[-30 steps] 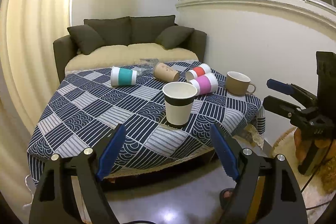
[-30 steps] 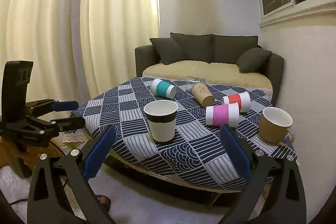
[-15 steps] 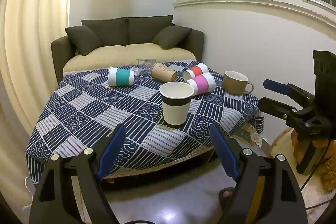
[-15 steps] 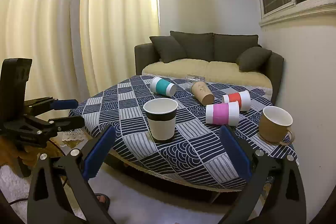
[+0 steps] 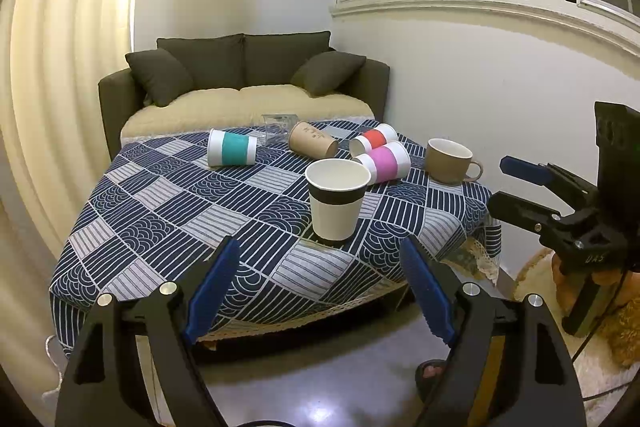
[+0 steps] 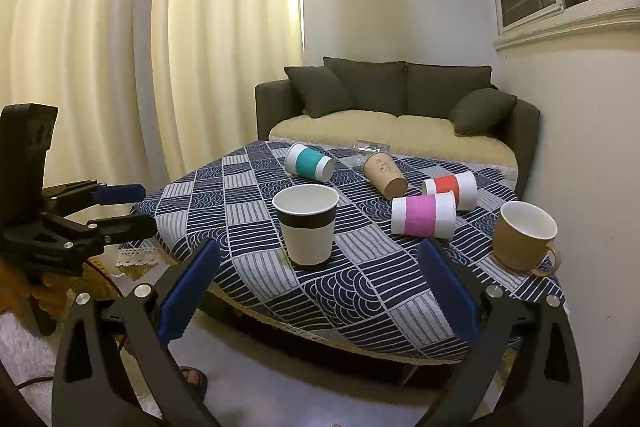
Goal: Flip cup upright
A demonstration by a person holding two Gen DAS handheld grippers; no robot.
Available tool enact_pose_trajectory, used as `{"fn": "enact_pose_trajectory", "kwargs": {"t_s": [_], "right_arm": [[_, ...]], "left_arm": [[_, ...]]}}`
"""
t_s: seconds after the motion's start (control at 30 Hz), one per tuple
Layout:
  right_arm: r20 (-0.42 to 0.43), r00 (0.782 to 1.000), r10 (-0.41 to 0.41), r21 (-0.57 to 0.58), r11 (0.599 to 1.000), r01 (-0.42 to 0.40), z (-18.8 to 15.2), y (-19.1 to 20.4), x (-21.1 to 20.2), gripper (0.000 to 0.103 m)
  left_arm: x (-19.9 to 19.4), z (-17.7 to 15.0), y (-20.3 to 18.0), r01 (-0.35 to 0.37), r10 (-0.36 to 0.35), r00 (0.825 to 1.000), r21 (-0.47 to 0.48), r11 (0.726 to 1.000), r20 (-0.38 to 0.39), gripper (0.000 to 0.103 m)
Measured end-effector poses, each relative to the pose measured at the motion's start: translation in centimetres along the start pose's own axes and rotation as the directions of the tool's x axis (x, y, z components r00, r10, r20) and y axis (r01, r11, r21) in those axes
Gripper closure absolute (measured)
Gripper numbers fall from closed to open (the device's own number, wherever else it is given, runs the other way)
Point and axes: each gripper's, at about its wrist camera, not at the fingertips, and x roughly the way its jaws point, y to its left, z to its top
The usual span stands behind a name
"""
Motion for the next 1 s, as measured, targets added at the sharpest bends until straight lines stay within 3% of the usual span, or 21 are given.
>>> {"fn": "enact_pose_trajectory", "kwargs": {"t_s": [1.0], "right_arm": [[-0.016, 1.0, -0.008, -0.02, 1.0, 0.008, -0.12, 0.23, 0.31, 0.005]], "left_arm": [[-0.15, 0.11, 0.05, -0.003, 0.003, 1.0, -0.007, 1.0, 0.01, 0.023]]}}
